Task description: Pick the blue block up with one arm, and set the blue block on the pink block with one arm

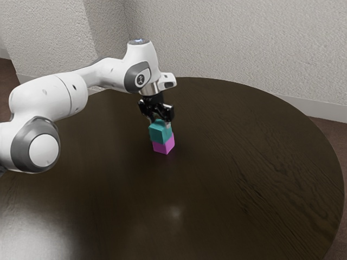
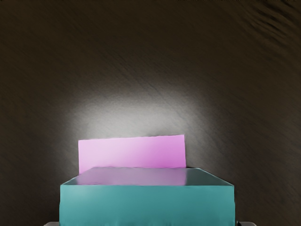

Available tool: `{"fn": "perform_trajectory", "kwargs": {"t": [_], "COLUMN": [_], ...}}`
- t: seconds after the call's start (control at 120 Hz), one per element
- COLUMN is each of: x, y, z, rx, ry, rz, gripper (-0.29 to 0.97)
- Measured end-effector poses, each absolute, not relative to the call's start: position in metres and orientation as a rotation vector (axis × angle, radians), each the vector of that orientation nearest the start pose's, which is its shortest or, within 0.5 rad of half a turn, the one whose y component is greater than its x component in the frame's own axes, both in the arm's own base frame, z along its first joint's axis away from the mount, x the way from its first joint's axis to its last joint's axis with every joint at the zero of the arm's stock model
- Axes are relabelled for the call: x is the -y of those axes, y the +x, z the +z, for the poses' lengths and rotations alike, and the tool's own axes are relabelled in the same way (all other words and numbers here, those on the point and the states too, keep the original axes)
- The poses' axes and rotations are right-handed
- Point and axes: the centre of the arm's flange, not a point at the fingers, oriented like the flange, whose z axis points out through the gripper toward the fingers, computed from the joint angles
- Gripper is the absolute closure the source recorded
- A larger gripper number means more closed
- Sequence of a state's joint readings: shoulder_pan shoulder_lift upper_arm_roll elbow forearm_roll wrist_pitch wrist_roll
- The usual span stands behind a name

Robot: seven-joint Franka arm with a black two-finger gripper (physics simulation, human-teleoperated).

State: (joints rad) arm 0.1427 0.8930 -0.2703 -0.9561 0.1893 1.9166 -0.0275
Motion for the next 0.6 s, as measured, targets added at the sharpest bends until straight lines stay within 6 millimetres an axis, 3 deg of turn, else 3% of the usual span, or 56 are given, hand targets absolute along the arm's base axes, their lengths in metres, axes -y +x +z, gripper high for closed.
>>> {"fn": "perform_trajectory", "kwargs": {"t": [0.092,0.225,0.275,0.45,0.6], "x": [0.002,-0.009,-0.015,-0.032,-0.041], "y": [0.785,0.765,0.740,0.620,0.555], "z": [0.357,0.419,0.450,0.561,0.627], "rx": [-0.078,-0.061,-0.041,0.070,0.151], "ry": [-3.163,-3.119,-3.108,-3.109,-3.153], "rz": [-0.156,-0.206,-0.194,-0.213,-0.226], "gripper": [0.15,0.09,0.08,0.05,0.04]}}
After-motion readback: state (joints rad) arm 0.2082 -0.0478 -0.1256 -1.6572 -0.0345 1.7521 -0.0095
